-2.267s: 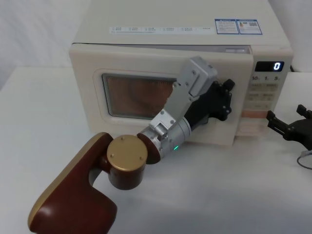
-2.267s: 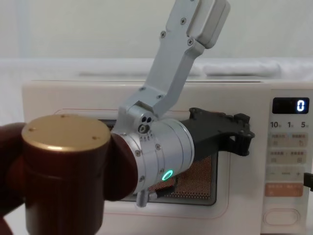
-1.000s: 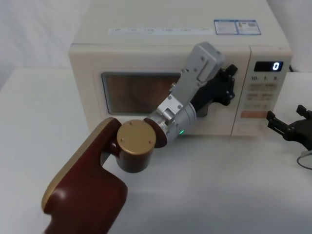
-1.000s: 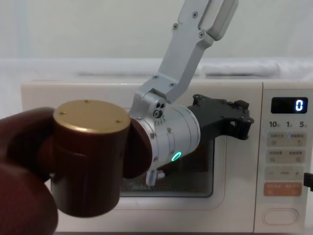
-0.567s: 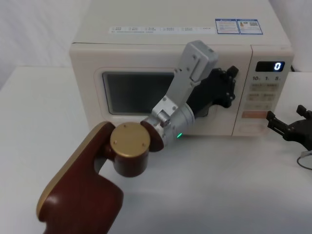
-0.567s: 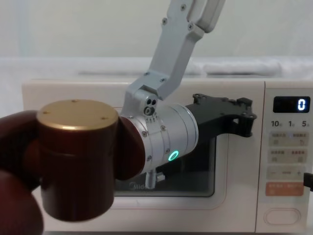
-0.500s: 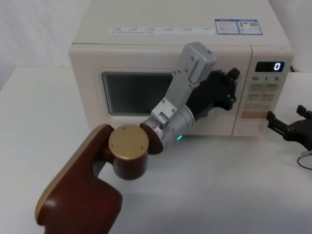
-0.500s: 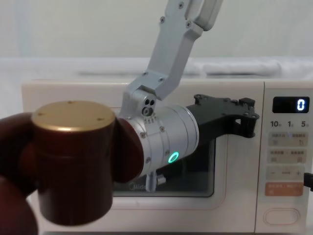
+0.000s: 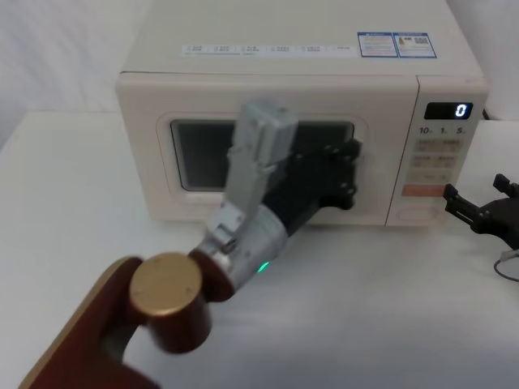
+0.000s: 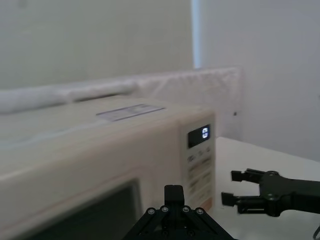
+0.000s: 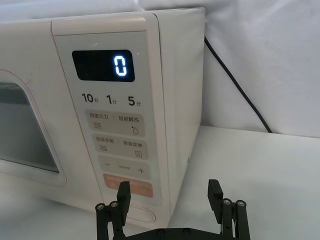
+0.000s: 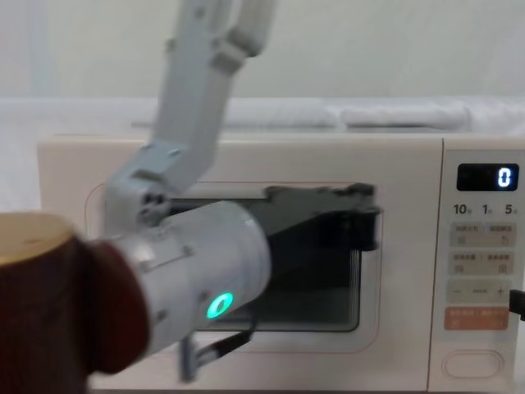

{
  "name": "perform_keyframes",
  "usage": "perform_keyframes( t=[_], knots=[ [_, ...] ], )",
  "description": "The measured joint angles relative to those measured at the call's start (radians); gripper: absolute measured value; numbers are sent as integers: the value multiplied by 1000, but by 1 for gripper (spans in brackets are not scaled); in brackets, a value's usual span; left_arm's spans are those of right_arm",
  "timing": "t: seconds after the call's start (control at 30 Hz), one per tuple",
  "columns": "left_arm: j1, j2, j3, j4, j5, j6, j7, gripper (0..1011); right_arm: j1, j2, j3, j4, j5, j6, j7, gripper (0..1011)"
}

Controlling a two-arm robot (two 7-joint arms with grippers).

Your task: Press the button to open the microwave door with one hand; close the microwave door with the other hand.

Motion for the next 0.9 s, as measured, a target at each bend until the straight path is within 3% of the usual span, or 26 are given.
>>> perform_keyframes(
  t=[0.2, 0.27, 0.5, 0.67, 0.9],
  knots=[
    [120, 27, -65, -89, -23, 3, 71, 0, 0, 0, 0, 0, 0, 0, 0, 1002],
    [132, 29, -71, -96, -24, 2, 79, 0, 0, 0, 0, 0, 0, 0, 0, 1002],
    [240, 49, -138, -157, 10, -27, 151, 0, 0, 0, 0, 0, 0, 0, 0, 1002],
    [306, 48, -188, -179, 32, -61, 194, 0, 0, 0, 0, 0, 0, 0, 0, 1003],
    [395, 27, -287, -181, 17, -109, 236, 0, 0, 0, 0, 0, 0, 0, 0, 1002]
  ],
)
